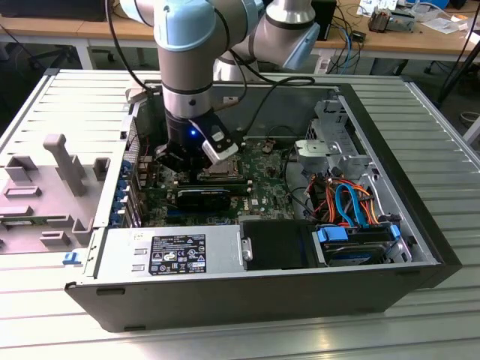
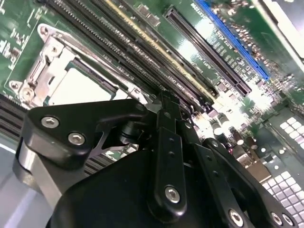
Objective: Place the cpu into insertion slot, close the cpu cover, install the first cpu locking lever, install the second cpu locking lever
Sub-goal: 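Install the second cpu locking lever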
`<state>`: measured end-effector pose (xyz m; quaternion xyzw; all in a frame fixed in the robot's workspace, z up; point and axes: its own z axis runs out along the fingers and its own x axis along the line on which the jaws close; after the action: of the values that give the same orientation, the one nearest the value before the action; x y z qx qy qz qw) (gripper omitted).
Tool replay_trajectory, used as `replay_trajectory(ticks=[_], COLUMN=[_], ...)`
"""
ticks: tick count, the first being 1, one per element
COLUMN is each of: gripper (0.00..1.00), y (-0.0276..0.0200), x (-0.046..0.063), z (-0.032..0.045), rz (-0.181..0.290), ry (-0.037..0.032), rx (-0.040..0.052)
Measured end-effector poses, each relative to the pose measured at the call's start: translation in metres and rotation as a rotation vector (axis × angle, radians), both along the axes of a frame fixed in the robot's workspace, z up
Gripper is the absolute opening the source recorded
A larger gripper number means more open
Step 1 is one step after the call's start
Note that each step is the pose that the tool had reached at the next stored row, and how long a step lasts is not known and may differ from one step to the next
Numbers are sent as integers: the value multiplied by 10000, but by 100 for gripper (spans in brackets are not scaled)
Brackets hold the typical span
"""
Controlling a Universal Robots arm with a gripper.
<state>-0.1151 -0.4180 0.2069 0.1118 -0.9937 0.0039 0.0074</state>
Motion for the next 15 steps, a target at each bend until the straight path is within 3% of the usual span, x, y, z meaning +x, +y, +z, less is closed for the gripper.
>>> replay_trajectory(ticks=[3, 8, 11, 15], gripper=[11, 11, 11, 11], y=[38, 53, 59, 63], x=[0, 0, -1, 0], z=[-2, -3, -3, -1], rz=[438, 738, 902, 989], ry=[0, 0, -5, -7], rx=[0, 5, 101, 157])
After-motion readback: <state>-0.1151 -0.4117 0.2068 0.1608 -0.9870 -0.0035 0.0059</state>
